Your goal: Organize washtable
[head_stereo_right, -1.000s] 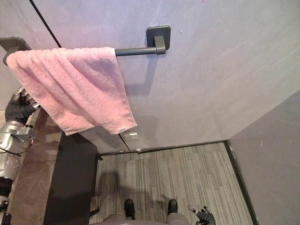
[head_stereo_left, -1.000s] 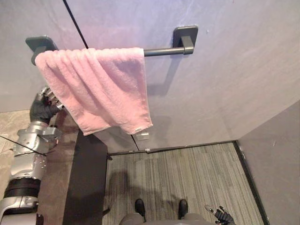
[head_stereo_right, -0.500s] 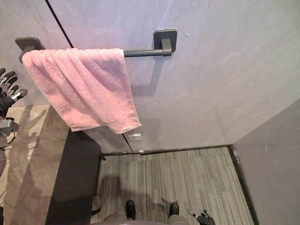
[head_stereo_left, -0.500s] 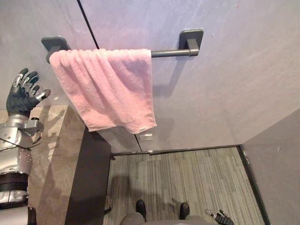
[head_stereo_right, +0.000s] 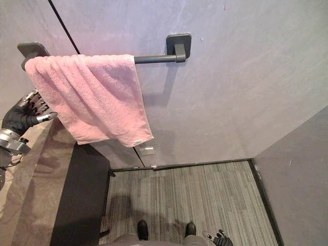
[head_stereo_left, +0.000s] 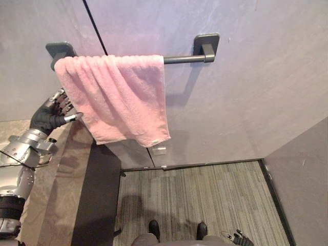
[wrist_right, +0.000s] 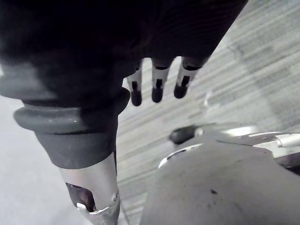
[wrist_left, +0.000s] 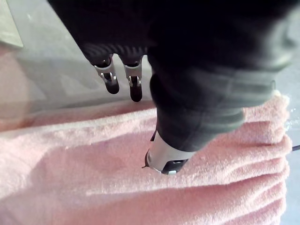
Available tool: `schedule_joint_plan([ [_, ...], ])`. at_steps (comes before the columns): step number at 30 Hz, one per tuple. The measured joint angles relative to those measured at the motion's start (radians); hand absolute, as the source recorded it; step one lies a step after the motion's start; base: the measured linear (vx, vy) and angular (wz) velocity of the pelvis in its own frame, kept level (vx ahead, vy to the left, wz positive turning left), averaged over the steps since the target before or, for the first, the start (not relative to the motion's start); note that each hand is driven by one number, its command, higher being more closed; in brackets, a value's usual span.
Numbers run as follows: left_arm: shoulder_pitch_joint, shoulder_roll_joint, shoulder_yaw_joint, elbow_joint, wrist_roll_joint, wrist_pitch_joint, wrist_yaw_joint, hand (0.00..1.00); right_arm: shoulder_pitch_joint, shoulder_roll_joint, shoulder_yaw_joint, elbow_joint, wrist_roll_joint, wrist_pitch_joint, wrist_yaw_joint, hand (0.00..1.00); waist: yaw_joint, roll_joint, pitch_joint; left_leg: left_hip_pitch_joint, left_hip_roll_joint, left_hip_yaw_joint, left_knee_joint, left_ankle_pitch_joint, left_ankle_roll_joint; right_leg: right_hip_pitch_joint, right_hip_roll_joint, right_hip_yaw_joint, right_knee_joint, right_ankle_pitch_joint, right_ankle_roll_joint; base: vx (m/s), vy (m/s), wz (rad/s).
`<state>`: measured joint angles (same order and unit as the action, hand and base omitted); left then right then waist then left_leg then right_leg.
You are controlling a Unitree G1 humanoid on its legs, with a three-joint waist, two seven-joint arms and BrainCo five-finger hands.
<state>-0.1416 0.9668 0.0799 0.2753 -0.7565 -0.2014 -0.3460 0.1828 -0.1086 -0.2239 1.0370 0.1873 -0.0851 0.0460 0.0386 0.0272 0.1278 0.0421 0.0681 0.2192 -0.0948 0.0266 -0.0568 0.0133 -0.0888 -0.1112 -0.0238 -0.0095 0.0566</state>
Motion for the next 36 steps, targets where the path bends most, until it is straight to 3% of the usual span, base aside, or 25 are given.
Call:
schedule_joint_plan([
  [12,0.031,-0.066,0.004,-0.038,0.030,-0.014,0.110,0.00,-0.001,-0.007,0.000,0.002,0.000,0.001,-0.004,0.00,0.001,0.000,-0.019,0.001,0.000,-0.002,-0.001,0.000,0.000,0.003,0.000,-0.008,-0.001,0.000,0.000,0.00,0.000,0.00],
  [24,0.037,-0.326,0.171,-0.036,0.274,-0.047,0.371,0.00,-0.001,0.000,-0.013,0.012,-0.001,0.005,-0.030,0.00,0.005,-0.012,-0.026,-0.003,0.000,-0.020,-0.007,0.000,0.000,0.017,0.000,-0.023,-0.014,0.000,0.000,0.00,-0.004,0.04],
  [28,0.037,-0.378,0.171,-0.036,0.319,-0.047,0.395,0.00,-0.003,0.004,-0.015,0.008,-0.002,0.005,-0.031,0.00,0.002,-0.014,-0.025,-0.015,0.000,-0.019,-0.007,0.000,0.000,0.002,-0.001,-0.022,-0.013,0.000,0.000,0.00,0.000,0.00],
  [36,0.037,-0.397,0.169,-0.036,0.274,-0.047,0.366,0.00,-0.026,0.004,-0.016,0.006,-0.003,0.015,-0.043,0.00,-0.011,-0.020,-0.008,-0.035,0.000,-0.009,-0.003,-0.001,-0.001,-0.020,0.000,-0.015,-0.015,0.000,0.000,0.01,-0.005,-0.02],
])
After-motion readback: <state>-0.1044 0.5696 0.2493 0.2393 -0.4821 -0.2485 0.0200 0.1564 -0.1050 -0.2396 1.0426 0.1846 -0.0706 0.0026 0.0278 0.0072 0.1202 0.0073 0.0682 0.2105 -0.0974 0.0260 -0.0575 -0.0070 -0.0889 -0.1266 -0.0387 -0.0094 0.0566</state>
